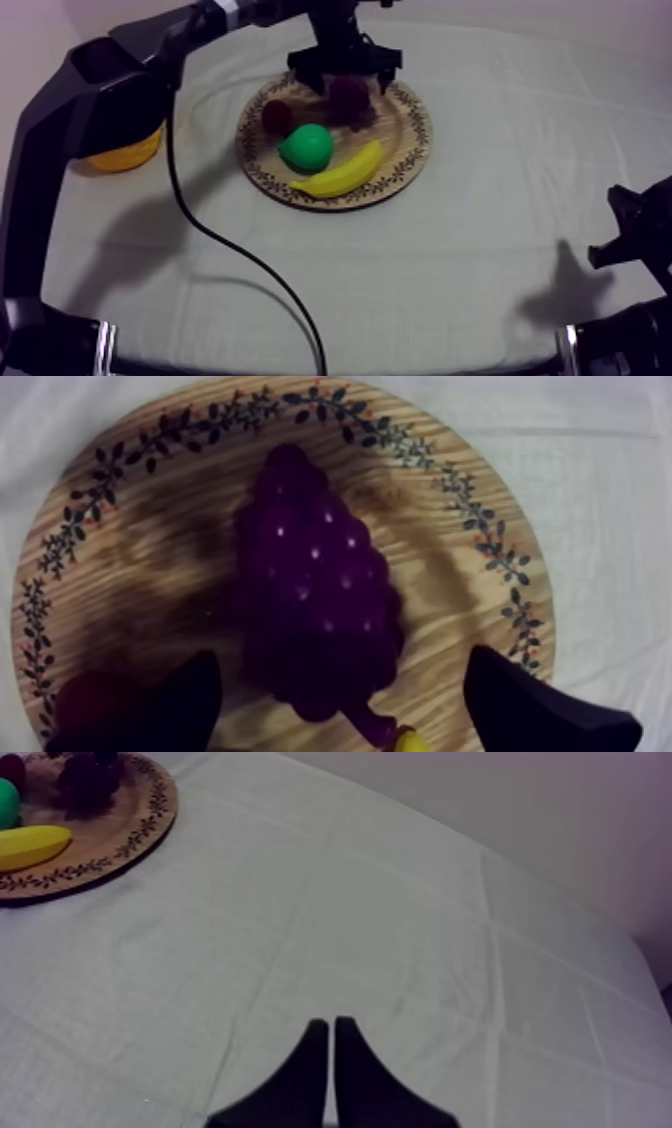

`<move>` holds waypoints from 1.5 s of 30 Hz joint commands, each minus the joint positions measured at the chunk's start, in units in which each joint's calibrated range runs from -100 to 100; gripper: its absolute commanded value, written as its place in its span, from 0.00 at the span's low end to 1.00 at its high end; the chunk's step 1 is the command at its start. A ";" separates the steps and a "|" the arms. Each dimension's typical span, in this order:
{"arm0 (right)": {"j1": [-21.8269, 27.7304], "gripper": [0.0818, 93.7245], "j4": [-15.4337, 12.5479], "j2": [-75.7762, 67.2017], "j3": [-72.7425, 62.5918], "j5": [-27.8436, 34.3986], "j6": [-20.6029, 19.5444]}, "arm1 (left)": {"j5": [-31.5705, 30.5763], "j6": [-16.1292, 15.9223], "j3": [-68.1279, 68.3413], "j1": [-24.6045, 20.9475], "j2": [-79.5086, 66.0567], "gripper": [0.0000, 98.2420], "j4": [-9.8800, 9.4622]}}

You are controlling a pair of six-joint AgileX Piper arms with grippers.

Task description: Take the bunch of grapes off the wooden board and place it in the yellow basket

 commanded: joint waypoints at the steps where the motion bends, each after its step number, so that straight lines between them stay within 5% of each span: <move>1: -0.02 0.00 -0.01 0.00 0.00 0.02 0.00 | 0.96 -0.14 -2.26 -0.04 2.05 0.90 0.04; 11: -0.02 0.00 -0.01 0.00 0.00 0.02 0.00 | 7.71 -0.17 -11.03 0.10 9.12 0.85 -0.16; 23: -0.02 0.00 -0.01 0.00 0.00 0.02 0.00 | 7.11 -0.89 -10.50 0.14 8.30 0.51 0.14; 45: -0.02 0.00 -0.01 0.00 0.00 0.02 0.00 | 0.14 0.05 27.75 2.78 -28.46 0.56 -0.94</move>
